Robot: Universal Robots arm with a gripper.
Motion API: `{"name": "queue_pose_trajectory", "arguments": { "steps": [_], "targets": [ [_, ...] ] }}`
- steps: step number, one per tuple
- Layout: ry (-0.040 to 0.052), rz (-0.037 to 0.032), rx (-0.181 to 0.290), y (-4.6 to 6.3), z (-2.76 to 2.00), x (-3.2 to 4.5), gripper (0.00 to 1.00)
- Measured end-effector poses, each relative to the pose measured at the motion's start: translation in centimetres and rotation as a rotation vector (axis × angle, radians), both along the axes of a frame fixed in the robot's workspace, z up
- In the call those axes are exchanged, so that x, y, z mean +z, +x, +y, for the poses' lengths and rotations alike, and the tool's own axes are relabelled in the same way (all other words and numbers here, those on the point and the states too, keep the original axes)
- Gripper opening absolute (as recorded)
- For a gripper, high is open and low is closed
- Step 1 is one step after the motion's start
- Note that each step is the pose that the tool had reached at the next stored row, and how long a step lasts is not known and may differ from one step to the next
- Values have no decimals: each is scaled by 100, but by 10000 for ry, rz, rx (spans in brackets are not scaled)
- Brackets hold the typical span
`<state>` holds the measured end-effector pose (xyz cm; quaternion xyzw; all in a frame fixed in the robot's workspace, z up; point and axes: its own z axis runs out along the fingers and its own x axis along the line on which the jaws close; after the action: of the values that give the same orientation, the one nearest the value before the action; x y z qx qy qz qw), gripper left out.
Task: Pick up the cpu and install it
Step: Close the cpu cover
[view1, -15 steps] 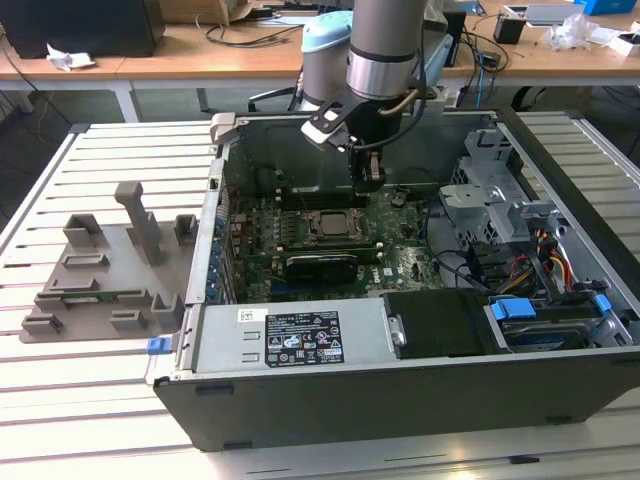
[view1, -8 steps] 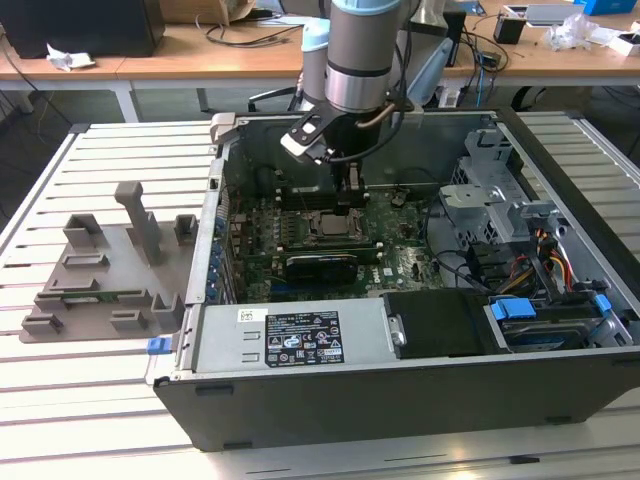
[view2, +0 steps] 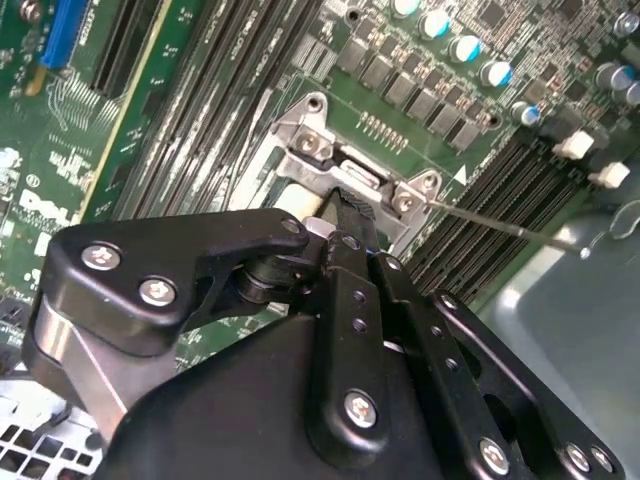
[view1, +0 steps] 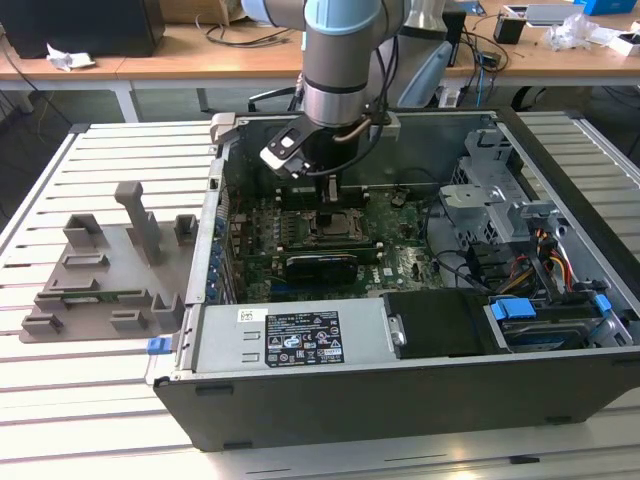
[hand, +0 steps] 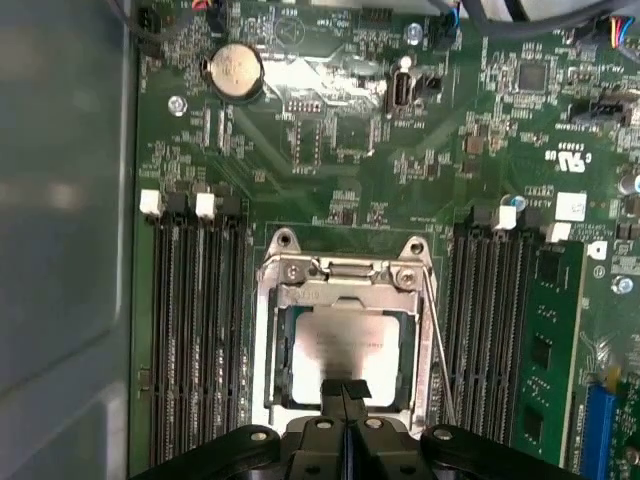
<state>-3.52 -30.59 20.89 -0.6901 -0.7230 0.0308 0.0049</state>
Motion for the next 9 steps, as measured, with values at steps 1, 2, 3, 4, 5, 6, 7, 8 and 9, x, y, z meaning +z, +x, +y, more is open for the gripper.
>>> {"name": "queue_pose_trajectory", "arguments": {
  "steps": [1,2,3,4,5,6,7,8,9],
  "targets": [
    [-1,1,-1,-13,0,-9,11],
    [-1,1,-1,-23,0,-19,11],
    [0,1,-1,-32,0,-31,11],
    [-3,2,-1,-36,0,-36,11],
    [-7,4,-1,-39,-1,-40,11],
    [-7,5,0,-39,-1,-42,11],
    [-6,4,0,-39,-1,-43,11],
    [-3,2,-1,-32,0,-45,11],
    [-9,1,-2,8,0,-45,11]
  ]
}}
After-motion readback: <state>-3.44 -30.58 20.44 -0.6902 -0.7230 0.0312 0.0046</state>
